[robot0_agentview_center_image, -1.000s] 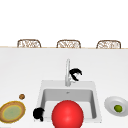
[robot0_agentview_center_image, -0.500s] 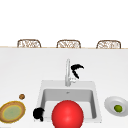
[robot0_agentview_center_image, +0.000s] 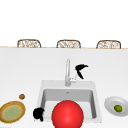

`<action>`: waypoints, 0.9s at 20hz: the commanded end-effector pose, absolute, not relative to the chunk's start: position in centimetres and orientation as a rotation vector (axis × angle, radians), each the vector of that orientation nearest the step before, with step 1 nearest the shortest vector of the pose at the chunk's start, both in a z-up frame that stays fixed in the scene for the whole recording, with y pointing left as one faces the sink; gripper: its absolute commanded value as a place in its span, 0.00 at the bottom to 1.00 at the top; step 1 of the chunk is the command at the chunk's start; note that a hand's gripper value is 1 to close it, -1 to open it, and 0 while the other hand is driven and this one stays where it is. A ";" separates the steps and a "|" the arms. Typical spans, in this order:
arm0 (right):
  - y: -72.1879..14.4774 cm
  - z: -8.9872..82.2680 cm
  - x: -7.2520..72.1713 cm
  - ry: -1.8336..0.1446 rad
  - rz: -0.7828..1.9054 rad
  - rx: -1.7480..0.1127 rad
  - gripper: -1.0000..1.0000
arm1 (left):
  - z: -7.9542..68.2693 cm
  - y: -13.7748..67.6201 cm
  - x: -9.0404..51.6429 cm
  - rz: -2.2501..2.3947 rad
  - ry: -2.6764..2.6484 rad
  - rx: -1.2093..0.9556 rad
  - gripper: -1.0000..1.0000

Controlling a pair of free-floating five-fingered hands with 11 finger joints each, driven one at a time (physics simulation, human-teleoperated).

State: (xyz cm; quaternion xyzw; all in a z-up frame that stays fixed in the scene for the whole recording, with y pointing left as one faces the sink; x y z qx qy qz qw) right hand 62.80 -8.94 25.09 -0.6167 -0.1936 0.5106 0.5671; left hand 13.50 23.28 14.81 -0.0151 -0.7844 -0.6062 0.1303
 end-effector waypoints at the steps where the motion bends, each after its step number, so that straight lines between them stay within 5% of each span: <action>1: -10.4 24.4 61.5 -0.494 1.192 -1.439 0.00 | 14.8 23.3 13.5 -1.761 -2.279 -0.044 0.50; 18: -12.4 19.8 52.1 -0.611 1.232 -1.350 0.00 | 14.8 23.3 13.5 -1.761 -2.279 -0.044 0.50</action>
